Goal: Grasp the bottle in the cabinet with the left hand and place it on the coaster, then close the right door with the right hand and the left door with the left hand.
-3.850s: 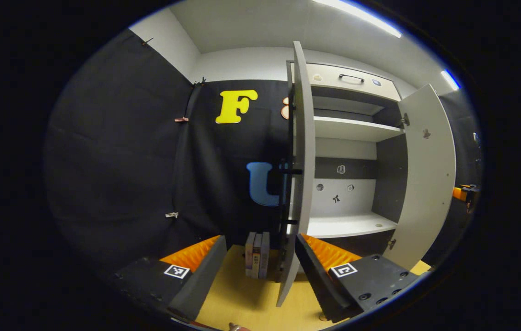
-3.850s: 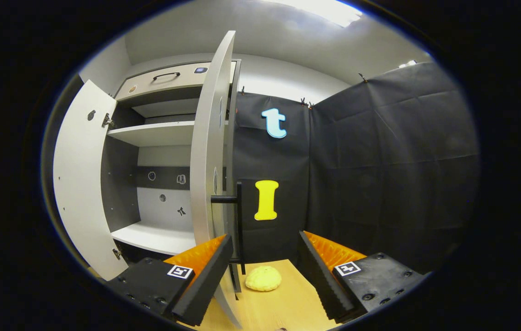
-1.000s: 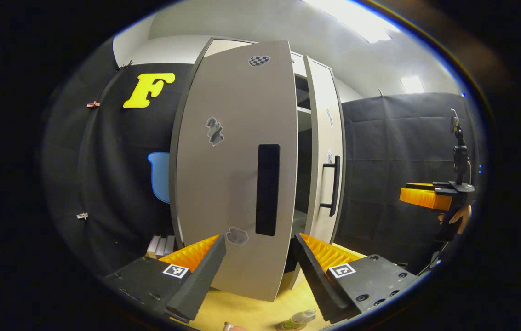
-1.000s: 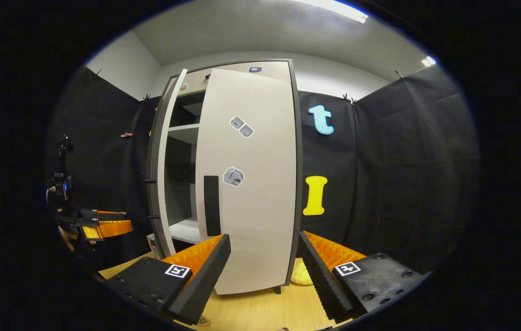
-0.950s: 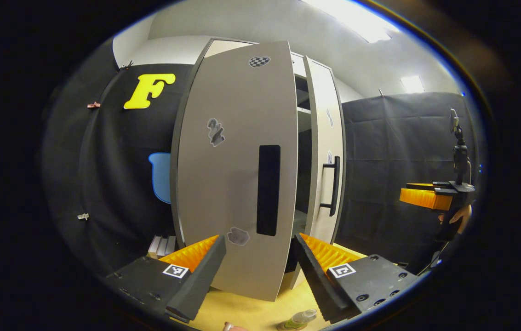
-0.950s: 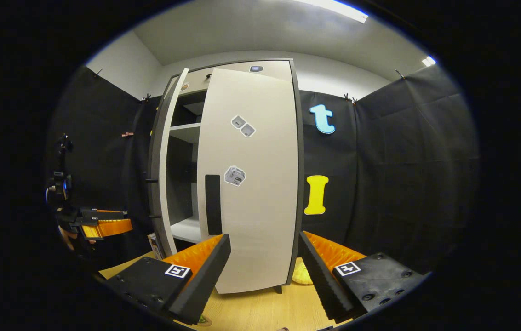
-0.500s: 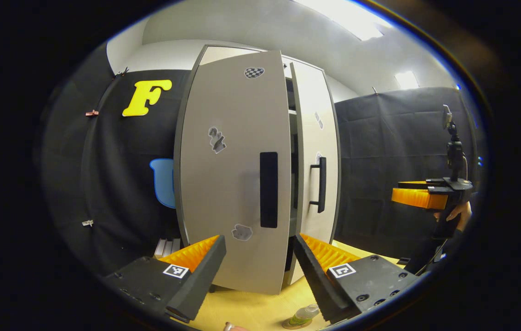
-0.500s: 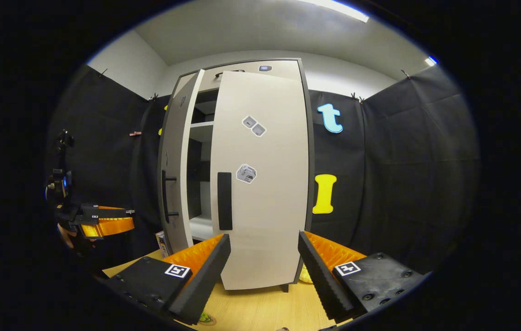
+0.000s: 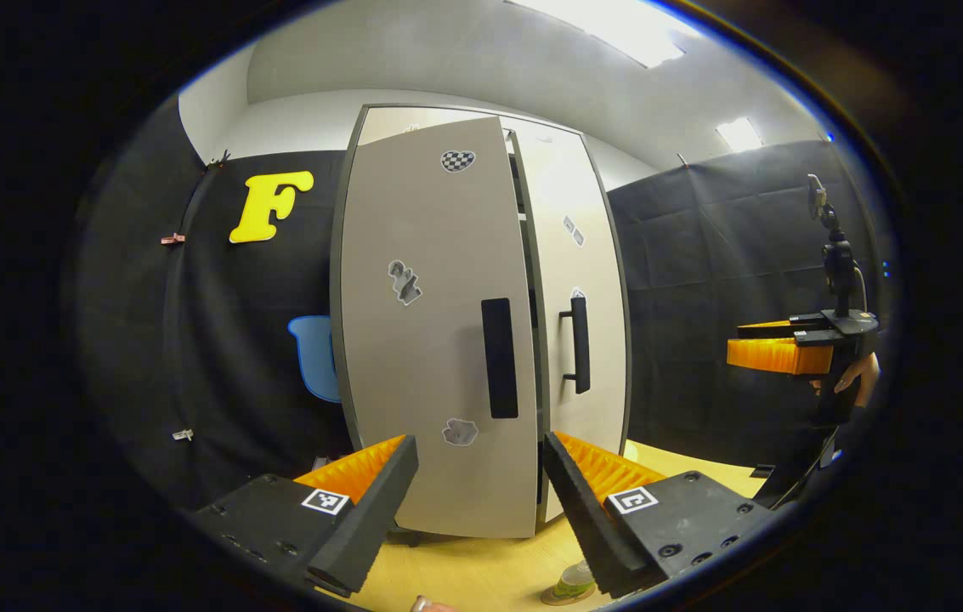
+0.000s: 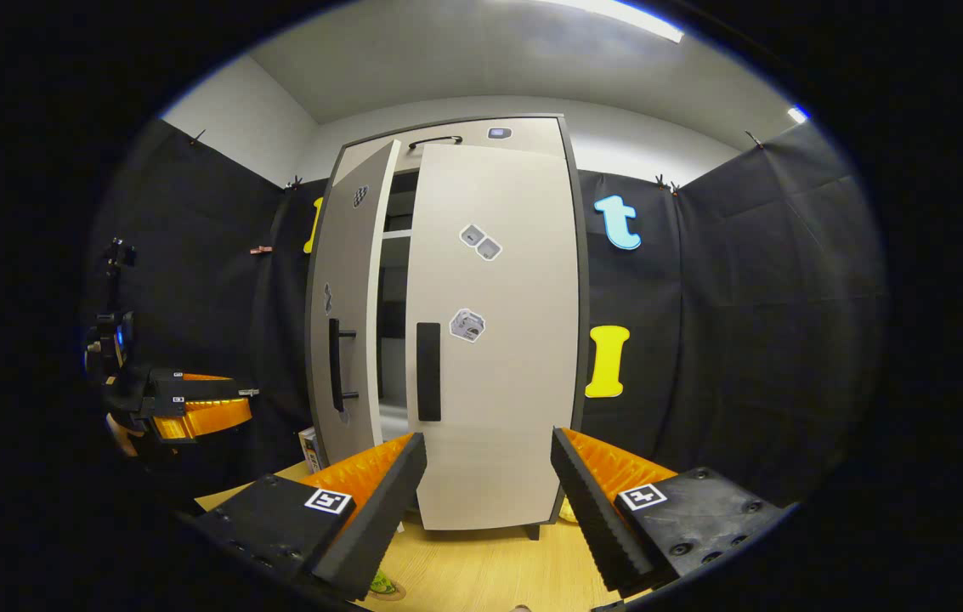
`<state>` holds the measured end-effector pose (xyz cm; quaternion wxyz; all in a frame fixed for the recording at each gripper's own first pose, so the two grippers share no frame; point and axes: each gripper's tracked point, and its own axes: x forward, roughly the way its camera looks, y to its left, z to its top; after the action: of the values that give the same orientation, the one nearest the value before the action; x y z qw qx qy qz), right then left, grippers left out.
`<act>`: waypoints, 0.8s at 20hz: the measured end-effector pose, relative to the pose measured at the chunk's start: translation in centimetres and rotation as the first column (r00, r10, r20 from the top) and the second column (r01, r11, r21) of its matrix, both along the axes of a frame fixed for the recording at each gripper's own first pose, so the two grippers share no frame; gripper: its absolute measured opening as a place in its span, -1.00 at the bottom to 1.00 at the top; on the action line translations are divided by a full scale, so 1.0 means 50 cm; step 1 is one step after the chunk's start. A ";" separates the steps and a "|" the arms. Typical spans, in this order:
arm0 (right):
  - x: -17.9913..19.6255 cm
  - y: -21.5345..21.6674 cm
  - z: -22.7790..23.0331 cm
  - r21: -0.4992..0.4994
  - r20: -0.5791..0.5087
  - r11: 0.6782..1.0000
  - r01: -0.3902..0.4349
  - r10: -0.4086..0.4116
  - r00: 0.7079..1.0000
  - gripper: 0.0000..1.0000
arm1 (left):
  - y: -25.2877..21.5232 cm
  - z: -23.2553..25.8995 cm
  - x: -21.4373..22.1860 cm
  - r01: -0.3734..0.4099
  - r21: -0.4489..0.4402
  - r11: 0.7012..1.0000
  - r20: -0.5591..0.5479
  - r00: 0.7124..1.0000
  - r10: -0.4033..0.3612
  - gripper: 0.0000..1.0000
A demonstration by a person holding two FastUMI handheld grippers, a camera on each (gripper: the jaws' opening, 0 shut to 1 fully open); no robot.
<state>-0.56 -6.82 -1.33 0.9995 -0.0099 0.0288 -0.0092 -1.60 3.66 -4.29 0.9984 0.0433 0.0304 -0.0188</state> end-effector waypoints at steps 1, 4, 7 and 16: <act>-0.002 0.002 0.001 0.004 -0.001 1.000 -0.003 0.003 1.000 0.95 | -0.005 -0.001 -0.005 0.003 -0.003 1.000 -0.001 1.000 -0.003 0.89; -0.013 0.003 0.004 0.009 -0.004 1.000 -0.004 0.004 1.000 0.95 | -0.017 0.000 -0.019 0.002 -0.003 1.000 -0.001 1.000 -0.002 0.87; -0.024 0.012 0.009 0.011 0.001 1.000 -0.018 0.018 1.000 0.95 | -0.023 -0.001 -0.031 0.002 -0.008 1.000 0.000 1.000 -0.002 0.87; -0.045 0.019 0.018 -0.005 0.004 1.000 -0.024 0.024 1.000 0.95 | -0.021 0.005 -0.055 -0.006 -0.054 0.999 0.004 1.000 0.006 0.87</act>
<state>-2.82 -5.89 -0.42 0.9996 -0.0126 0.0264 0.0028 -4.36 2.60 -4.04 0.9993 0.0164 0.0282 -0.0167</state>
